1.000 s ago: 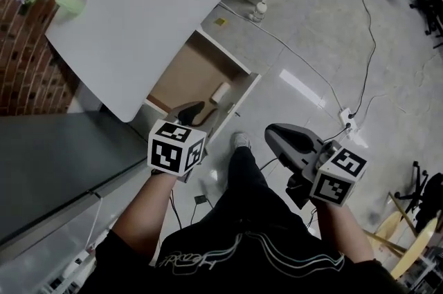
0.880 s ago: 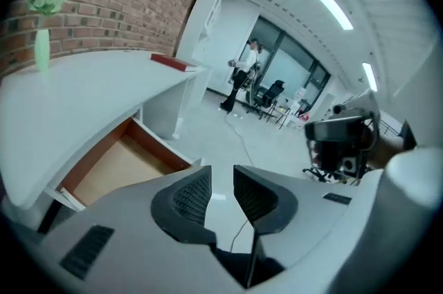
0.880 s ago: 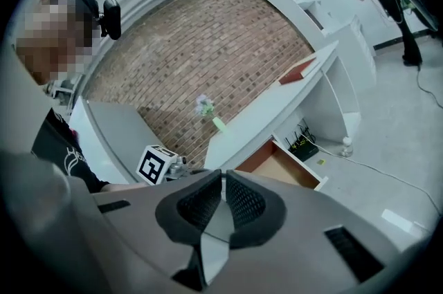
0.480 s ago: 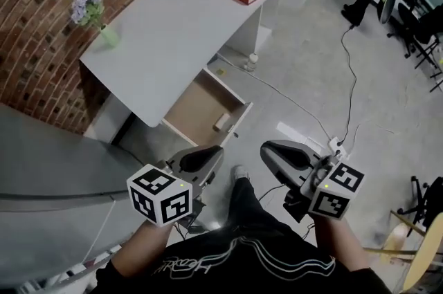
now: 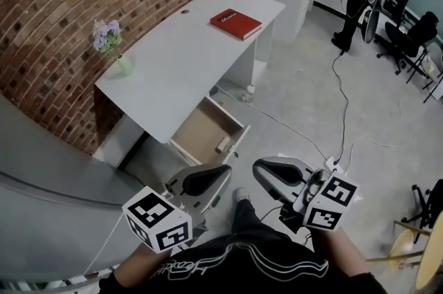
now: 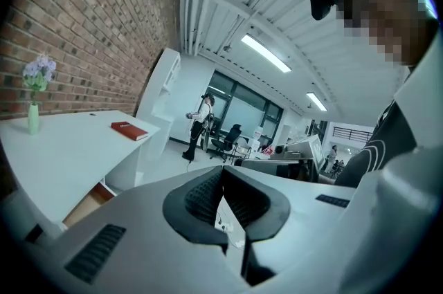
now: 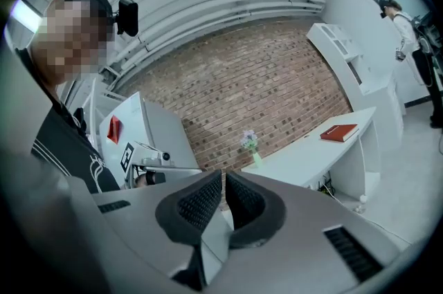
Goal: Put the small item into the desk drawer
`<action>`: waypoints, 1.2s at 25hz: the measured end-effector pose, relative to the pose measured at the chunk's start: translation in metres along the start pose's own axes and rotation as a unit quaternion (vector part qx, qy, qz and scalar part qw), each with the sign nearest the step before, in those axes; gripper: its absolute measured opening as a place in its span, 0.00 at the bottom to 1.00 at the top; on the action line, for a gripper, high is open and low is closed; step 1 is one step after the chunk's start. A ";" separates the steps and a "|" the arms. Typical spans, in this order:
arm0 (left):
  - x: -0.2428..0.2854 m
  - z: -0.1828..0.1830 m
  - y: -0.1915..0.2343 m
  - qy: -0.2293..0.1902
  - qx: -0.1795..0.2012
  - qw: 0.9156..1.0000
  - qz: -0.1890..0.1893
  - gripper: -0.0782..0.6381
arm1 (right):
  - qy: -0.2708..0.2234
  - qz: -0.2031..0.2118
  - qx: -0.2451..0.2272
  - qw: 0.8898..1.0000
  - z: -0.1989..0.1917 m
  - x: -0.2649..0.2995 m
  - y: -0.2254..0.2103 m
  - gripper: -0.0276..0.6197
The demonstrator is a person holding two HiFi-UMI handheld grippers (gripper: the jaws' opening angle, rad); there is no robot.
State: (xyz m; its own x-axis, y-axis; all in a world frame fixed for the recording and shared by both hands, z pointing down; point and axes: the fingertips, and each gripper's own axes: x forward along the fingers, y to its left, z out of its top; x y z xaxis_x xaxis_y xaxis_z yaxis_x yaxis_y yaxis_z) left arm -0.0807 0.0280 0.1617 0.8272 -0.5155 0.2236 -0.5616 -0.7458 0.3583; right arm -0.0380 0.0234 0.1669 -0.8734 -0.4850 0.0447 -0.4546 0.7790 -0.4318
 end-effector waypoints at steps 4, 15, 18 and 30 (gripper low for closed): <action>-0.008 0.013 -0.025 -0.013 0.008 1.000 -0.019 0.14 | -0.022 0.026 0.004 0.999 0.020 -0.011 0.021 0.12; -0.018 0.026 -0.044 -0.036 0.016 0.999 -0.023 0.14 | -0.012 0.020 -0.033 0.999 0.025 -0.017 0.034 0.12; -0.020 0.022 -0.040 -0.038 0.005 0.999 -0.016 0.14 | -0.008 0.019 -0.037 0.999 0.021 -0.016 0.034 0.12; -0.026 0.012 -0.047 -0.042 0.002 0.999 -0.017 0.14 | -0.004 0.004 -0.034 0.999 0.008 -0.024 0.040 0.12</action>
